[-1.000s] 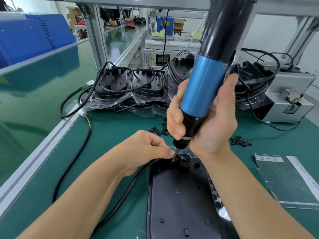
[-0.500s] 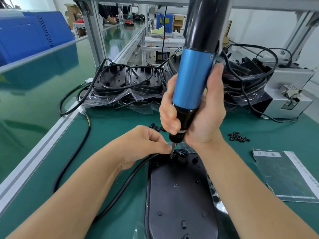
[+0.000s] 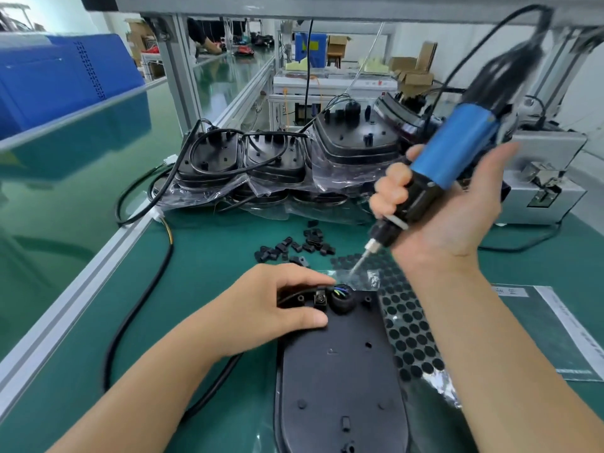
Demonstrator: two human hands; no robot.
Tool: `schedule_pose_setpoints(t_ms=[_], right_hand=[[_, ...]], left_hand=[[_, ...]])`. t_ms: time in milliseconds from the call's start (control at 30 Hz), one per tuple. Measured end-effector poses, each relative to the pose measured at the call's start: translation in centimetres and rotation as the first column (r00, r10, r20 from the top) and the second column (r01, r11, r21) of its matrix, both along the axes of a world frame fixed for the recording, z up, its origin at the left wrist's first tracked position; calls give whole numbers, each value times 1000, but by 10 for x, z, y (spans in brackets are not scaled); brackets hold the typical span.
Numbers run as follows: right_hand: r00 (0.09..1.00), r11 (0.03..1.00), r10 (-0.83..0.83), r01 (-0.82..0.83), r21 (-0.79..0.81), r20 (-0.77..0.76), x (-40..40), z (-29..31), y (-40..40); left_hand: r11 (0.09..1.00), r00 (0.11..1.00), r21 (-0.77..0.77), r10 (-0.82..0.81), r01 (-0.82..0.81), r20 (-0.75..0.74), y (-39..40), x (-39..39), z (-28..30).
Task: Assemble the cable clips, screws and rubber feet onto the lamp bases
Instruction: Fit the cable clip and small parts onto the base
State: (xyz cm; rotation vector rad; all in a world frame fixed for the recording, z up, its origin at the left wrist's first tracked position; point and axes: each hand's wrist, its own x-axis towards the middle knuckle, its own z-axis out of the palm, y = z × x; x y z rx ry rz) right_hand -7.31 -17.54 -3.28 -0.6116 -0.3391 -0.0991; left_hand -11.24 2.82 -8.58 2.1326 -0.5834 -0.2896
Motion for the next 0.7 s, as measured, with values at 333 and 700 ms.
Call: schedule_pose_setpoints(t_ms=[333, 700], right_hand=[[921, 907, -368, 325, -266, -130, -17, -10, -82], [718, 644, -667, 421, -638, -199, -12, -19, -151]], left_hand=[[980, 897, 136, 70, -143, 436, 7, -14, 4], [947, 887, 185, 160, -261, 434, -7, -12, 31]])
